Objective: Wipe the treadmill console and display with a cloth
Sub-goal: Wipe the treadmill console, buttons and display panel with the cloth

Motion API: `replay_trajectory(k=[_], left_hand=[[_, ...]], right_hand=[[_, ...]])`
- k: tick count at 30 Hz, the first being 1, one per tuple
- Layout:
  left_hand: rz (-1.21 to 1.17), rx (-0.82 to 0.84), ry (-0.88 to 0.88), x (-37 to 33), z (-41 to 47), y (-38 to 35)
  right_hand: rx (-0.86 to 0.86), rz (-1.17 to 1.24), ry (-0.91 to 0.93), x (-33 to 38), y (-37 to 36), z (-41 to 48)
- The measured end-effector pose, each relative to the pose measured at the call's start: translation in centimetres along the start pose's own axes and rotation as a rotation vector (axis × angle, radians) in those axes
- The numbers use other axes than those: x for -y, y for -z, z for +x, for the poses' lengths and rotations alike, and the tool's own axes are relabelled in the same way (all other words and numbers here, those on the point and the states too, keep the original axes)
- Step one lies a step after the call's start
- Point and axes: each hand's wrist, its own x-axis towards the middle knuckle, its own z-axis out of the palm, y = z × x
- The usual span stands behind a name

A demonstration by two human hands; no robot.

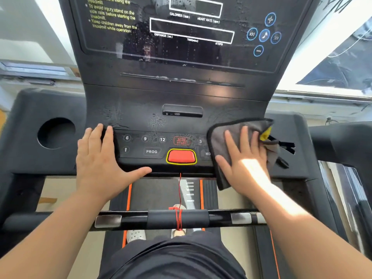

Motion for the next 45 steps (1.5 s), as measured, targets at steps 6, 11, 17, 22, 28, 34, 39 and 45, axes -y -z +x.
replay_trajectory(k=[6,11,17,22,28,34,39,45], left_hand=[[0.001,-0.003,0.010,0.0,0.0,0.0],[0.024,-0.013,0.015,-0.1,0.2,-0.2],[0.017,-0.024,0.041,-0.3,0.1,-0.5],[0.015,-0.012,0.078,-0.5,0.0,-0.4],[0.015,0.004,0.073,-0.5,-0.1,-0.1],[0.019,-0.018,0.000,0.8,0.3,0.2],[-0.001,-0.027,-0.066,3.7,0.3,0.9],[0.046,0.006,-0.081,6.5,0.4,1.3]], right_hand=[[-0.005,0.041,-0.143,2.8,1.7,4.6],[-0.006,0.016,0.292,3.7,0.6,1.3],[-0.050,0.042,0.064,-0.7,0.1,1.6],[-0.036,0.093,0.112,3.3,1.0,2.9],[-0.075,0.094,0.408,6.5,0.0,1.3],[-0.045,0.069,0.044,2.0,0.2,1.5],[-0.017,0.159,-0.109,7.3,1.0,2.0],[-0.048,0.094,0.171,16.2,1.3,1.6]])
